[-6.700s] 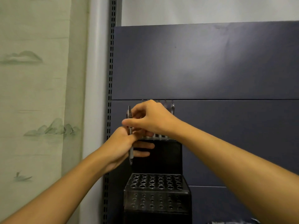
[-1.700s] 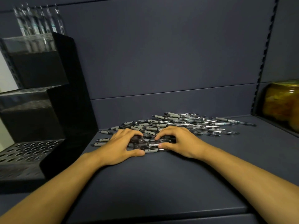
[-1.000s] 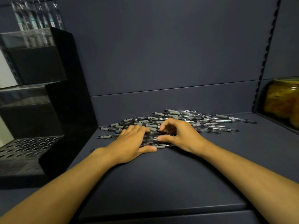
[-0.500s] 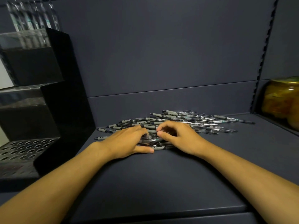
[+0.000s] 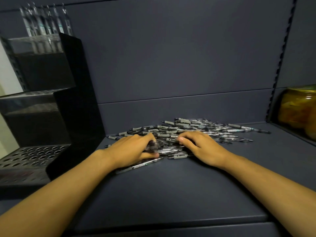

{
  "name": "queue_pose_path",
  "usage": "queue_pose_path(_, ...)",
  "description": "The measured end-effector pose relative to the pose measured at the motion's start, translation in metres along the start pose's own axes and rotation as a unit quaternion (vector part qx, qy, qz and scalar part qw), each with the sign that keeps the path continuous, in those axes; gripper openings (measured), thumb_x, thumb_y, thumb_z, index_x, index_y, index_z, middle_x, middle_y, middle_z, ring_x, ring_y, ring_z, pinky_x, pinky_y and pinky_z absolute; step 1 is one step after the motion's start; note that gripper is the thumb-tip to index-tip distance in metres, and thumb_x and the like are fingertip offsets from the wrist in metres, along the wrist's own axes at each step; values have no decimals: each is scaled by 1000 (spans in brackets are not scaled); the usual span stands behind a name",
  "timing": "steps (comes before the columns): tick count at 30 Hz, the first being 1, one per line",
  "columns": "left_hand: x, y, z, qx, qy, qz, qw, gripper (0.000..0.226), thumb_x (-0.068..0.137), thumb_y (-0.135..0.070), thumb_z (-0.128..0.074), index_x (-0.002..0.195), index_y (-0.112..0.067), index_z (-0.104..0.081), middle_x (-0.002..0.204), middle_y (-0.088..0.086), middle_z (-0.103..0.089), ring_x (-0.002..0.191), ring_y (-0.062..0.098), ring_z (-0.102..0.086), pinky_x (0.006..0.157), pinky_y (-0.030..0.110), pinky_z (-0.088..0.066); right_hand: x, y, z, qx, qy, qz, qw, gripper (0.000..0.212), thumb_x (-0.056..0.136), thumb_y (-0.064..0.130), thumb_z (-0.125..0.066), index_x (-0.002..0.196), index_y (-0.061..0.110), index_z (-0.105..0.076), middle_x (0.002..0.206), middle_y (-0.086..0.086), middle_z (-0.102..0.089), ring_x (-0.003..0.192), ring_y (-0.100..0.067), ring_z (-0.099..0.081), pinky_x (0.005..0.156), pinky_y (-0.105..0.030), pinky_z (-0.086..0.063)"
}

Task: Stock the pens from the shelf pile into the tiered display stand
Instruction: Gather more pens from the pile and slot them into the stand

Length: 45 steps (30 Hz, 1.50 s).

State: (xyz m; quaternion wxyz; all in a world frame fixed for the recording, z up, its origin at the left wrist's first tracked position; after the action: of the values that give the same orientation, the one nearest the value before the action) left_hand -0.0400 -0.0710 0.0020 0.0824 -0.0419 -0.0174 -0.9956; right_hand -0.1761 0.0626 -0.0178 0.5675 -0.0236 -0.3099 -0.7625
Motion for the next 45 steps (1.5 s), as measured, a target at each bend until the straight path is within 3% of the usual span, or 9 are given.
queue_pose_path(4,-8,-7,-3,6,-1,-26,1000,35,96,-53,-50,123,-31,-48,117,-11,-61,103,10,-59,91,33,-50,-13,-4,2,-101,41,29,994,49,97,56,-32,117,26,-65,116,11,-63,109,-9,-50,99,-25,-37)
queue_pose_path(8,-6,-7,-6,5,3,-35,999,30,97,-48,-52,121,-30,-52,122,-10,-61,108,11,-60,96,36,-50,-21,-7,6,-122,49,33,991,53,89,69,-31,113,35,-63,112,19,-59,109,-6,-47,98,-25,-39)
queue_pose_path(17,2,-8,-8,-15,46,-27,998,21,97,-47,-53,103,-27,-52,105,-7,-62,95,14,-60,89,40,-52,-21,-20,19,-133,-30,29,990,17,97,38,-58,104,30,-71,104,16,-66,102,-12,-55,95,-36,-46)
queue_pose_path(24,6,-12,-8,-5,75,-39,996,18,99,-41,-52,102,-23,-52,109,-5,-56,100,15,-56,94,41,-49,-23,-7,24,-113,-67,27,991,18,97,38,-58,108,30,-69,104,18,-61,103,-6,-47,93,-26,-41)
queue_pose_path(29,2,-10,5,-59,30,-34,997,21,99,-39,-52,115,-26,-52,118,-5,-58,110,13,-55,99,35,-46,-20,-3,28,-54,-86,7,995,14,98,29,-58,107,31,-69,97,27,-57,103,-8,-53,88,-22,-40)
queue_pose_path(32,2,-7,24,-127,-25,-14,991,21,97,-38,-57,112,-24,-53,102,-7,-66,95,13,-62,88,37,-50,-19,0,41,24,-118,-21,993,16,98,25,-59,101,38,-67,103,22,-64,101,-4,-60,88,-25,-48)
queue_pose_path(36,1,-14,54,-303,-146,-1,942,11,98,-28,-57,104,-18,-58,93,-12,-72,90,4,-68,88,32,-53,-19,15,55,148,-154,-32,976,17,94,23,-66,101,38,-67,100,13,-72,95,1,-66,90,-32,-55)
queue_pose_path(39,4,-42,69,-429,-222,-13,876,14,100,-23,-54,111,-16,-60,91,-10,-71,83,1,-68,83,23,-54,-13,40,63,242,-133,-24,961,32,90,42,-66,120,36,-61,115,13,-70,109,-1,-64,98,-36,-53)
queue_pose_path(45,18,-89,80,-554,-316,-26,770,21,101,-16,-53,120,-13,-60,100,-5,-71,90,2,-69,75,14,-53,-10,88,80,333,-117,10,936,60,74,44,-74,127,44,-46,118,23,-64,109,7,-62,89,-14,-50)
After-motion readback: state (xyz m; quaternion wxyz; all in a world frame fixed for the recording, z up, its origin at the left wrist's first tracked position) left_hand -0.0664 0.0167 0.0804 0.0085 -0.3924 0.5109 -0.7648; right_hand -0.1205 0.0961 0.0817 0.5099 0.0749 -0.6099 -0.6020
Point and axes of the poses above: each hand's wrist, its own x-axis towards the middle knuckle, its own z-axis out of the back of the hand, y = z × x, the point moved 7 cm from there along x, towards the middle knuckle
